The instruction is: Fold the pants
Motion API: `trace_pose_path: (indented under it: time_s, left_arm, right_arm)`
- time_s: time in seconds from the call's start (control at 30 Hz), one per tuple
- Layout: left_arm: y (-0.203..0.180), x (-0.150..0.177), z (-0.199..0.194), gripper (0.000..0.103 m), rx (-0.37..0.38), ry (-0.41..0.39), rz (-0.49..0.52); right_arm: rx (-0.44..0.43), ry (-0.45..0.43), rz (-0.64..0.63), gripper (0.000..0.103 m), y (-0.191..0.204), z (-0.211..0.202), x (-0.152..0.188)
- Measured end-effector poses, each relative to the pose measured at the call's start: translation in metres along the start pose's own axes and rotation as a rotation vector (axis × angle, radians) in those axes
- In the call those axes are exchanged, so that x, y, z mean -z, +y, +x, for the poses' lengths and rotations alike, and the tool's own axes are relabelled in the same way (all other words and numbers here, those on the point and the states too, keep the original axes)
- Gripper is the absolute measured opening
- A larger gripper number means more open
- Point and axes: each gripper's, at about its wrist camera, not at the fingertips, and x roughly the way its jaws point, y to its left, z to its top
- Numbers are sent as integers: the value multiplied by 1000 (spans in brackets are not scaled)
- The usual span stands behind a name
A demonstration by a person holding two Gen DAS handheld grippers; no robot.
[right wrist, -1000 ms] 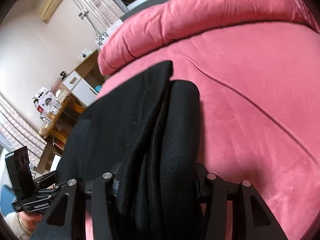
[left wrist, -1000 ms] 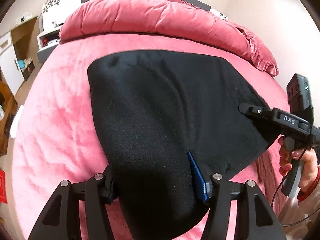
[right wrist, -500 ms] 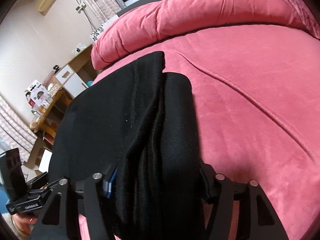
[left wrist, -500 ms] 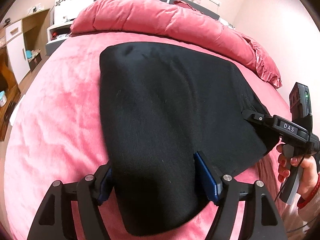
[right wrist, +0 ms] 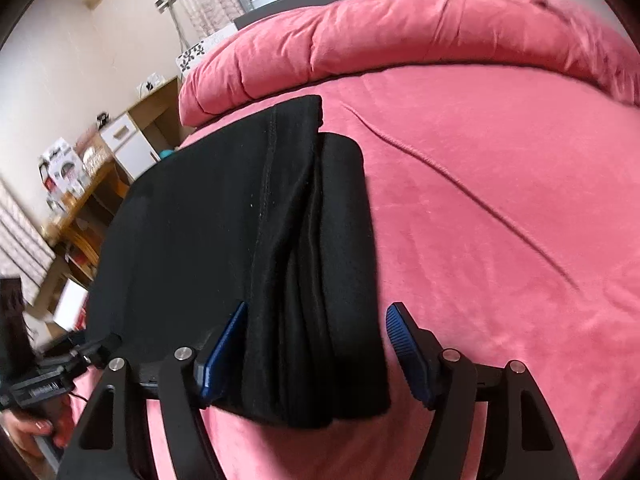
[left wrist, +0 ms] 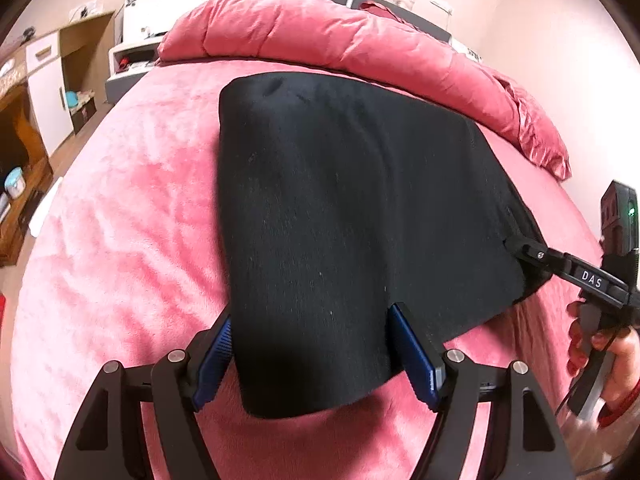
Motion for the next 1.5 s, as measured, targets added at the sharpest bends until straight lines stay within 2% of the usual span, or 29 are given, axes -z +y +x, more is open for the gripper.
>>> trace_pose_path:
  time_s: [0.1,0.23,0.37,0.5,0.63,0.67,0.73,0.8,0.93,1.1,1.3,1.5]
  left_arm:
    - [-3,8,-10,76,-10,-1,21]
    - [-2,20,-29,76,-30,-20,-9]
    - [-11,35,-45,76,-77,-34,3]
    - [-30,52,-53,76,-149,-35,49]
    - [-44,69,-68,76,-156,-53,34]
    - [-46,71,-73,76,-155,-64,21]
    - [-50,75,-80,76,-141,-74,-6]
    - [-50,76,-88,76,-144,-95,-25]
    - [-59,78,-104,76,-197,-144,1]
    - [-72,84,-115,76,-273,-186,39]
    - [-72,84,-120,76,-241,-195,29]
    - [-72,85,-122,76,-244,-197,12]
  right_arm:
    - [45,-15,-35,73,1,-9,6]
    - [85,-19,-12,73,3,-21,12]
    - [60,-23,25,75,8,-36,21]
    - [78,-10,-7,76,22,-45,37]
    - [95,-1,-6,80,35,-57,56]
    - [93,-2,1,84,40,-61,60]
    - [98,-19,-3,91,48,-68,65]
    - [111,-51,-22,92,59,-80,71]
    - [157,-107,-50,93,75,-97,76]
    - [164,-152,-87,94,89,-110,82]
    - [176,-139,-135,94,98,-109,90]
    - [174,-132,-139,94,99,-107,92]
